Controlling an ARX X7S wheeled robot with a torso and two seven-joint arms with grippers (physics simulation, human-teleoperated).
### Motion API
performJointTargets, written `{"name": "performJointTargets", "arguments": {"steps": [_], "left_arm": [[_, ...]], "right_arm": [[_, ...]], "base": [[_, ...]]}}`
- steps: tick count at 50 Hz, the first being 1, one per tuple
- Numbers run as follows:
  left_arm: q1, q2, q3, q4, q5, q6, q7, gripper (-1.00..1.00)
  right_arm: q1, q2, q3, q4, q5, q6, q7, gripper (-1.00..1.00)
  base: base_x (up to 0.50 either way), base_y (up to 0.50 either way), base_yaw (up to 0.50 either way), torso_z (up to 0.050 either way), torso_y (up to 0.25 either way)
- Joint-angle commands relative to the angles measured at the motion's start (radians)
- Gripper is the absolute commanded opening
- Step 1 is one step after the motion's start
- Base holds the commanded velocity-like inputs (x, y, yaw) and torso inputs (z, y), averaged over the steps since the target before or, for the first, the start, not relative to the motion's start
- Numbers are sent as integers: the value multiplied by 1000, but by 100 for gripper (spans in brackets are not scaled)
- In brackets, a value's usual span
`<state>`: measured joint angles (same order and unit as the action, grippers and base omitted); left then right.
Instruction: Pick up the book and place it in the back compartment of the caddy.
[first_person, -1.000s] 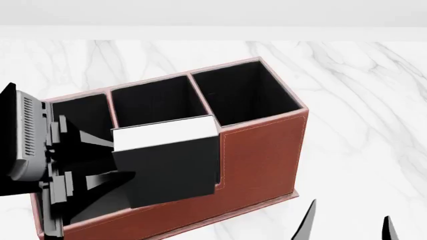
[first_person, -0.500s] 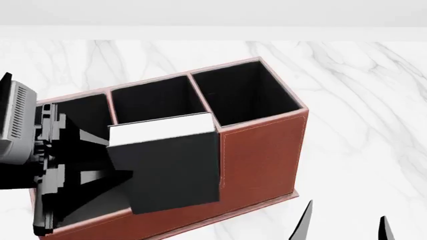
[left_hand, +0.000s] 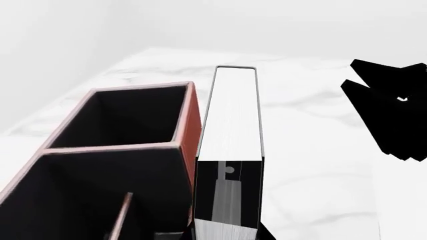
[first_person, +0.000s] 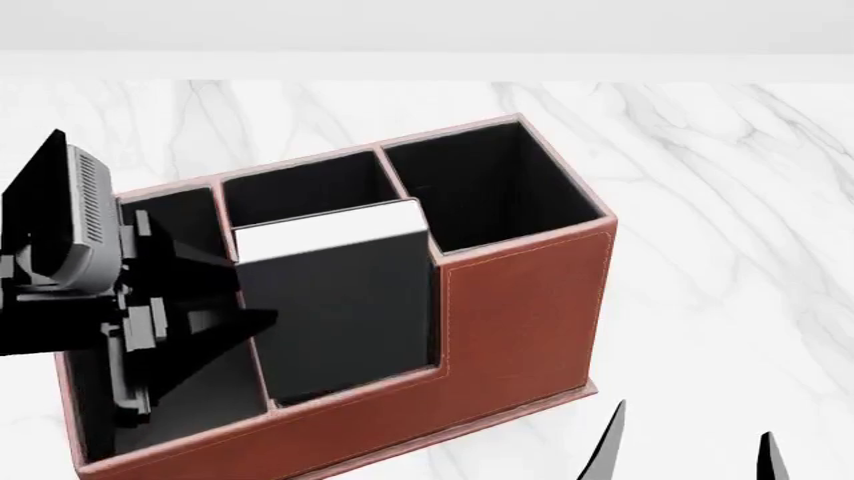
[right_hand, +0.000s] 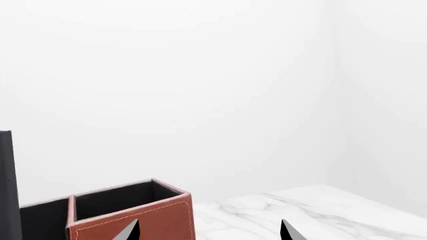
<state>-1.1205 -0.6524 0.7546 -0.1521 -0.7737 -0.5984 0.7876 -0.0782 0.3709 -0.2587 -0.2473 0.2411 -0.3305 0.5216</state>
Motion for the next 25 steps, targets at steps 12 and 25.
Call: {"name": "performJointTargets", "arguments": {"steps": [12,25], "left_arm": [[-52,66,16,-168,41,33,24,-100],[-68,104,7,-277,41,70,66,-100]], "right_arm": [[1,4,-1,-2,3,2,6,100],[1,6,-5,0,3,0,7,100]], "base": [[0,0,0,0,2],[0,0,0,1,1]]}}
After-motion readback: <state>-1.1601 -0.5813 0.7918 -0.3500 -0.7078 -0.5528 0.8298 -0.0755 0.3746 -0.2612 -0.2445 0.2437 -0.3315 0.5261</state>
